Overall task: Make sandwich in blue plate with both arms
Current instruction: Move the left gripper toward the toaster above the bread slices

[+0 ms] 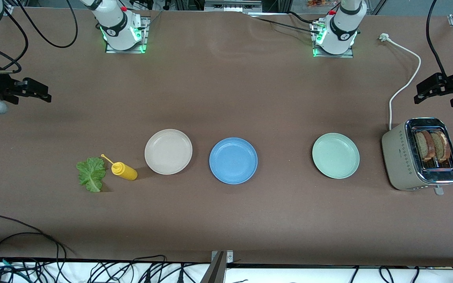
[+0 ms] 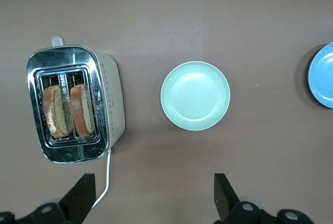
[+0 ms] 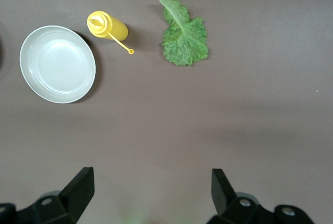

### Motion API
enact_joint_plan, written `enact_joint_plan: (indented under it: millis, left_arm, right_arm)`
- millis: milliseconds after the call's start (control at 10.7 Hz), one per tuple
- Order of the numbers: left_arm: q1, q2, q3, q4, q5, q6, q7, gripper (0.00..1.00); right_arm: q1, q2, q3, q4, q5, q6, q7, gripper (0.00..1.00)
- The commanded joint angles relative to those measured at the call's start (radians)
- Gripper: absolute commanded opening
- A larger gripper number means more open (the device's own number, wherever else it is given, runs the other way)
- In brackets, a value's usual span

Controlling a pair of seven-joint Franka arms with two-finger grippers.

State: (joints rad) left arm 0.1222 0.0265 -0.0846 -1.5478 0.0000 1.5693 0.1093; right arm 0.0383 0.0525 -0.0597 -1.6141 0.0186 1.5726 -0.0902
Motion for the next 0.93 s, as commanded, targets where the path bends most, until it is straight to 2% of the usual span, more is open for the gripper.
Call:
enact_joint_plan:
  millis: [0,841]
  left_arm:
    - [0.007,0.003,-0.007,0.012,0.023,-0.012,0.024,1.0]
    - [0.027,0.004,-0.006,0.011,0.023,-0.011,0.023,1.0]
  right_arm:
    - [-0.006,0.006,-0.002,0.02,0.018,-0.016,0.004,1.0]
    - [-0.008,0.007,-0.002,0.02,0.017,-0.017,0.004,1.0]
